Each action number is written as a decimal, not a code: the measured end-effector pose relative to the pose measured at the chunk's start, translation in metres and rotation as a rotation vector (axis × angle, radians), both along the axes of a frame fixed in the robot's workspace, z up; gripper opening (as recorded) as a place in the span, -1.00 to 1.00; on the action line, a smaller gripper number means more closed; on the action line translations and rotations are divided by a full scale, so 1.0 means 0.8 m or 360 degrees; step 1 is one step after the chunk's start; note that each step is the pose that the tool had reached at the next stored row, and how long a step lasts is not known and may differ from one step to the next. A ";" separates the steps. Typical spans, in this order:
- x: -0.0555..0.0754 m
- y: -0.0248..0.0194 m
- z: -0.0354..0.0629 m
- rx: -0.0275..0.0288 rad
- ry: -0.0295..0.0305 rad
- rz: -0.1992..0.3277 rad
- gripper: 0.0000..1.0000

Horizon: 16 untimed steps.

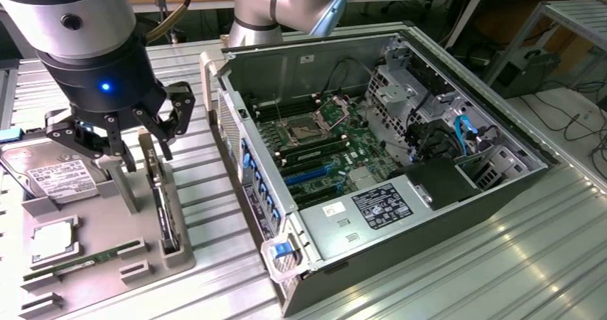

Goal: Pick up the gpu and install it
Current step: 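Pick up the gpu and move the gpu toward the slot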

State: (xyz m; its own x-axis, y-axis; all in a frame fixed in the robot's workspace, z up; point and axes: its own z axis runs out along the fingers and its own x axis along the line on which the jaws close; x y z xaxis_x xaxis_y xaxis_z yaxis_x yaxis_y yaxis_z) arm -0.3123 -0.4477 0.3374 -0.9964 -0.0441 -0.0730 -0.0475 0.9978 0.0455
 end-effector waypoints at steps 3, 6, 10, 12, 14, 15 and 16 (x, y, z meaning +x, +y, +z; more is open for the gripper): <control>0.000 -0.0005 -0.003 0.00000 -0.00014 0.0002 -0.04; 0.000 -0.0013 -0.006 -0.00001 -0.00019 0.0004 -0.04; 0.001 -0.0035 -0.011 0.00000 -0.00018 0.0006 -0.04; 0.004 -0.0041 -0.013 -0.00003 0.00034 0.0006 -0.04; 0.006 -0.0042 -0.016 -0.00002 0.00101 0.0006 -0.04; 0.008 -0.0041 -0.017 0.00001 0.00182 0.0006 -0.04; 0.011 -0.0041 -0.019 0.00000 0.00325 0.0006 -0.04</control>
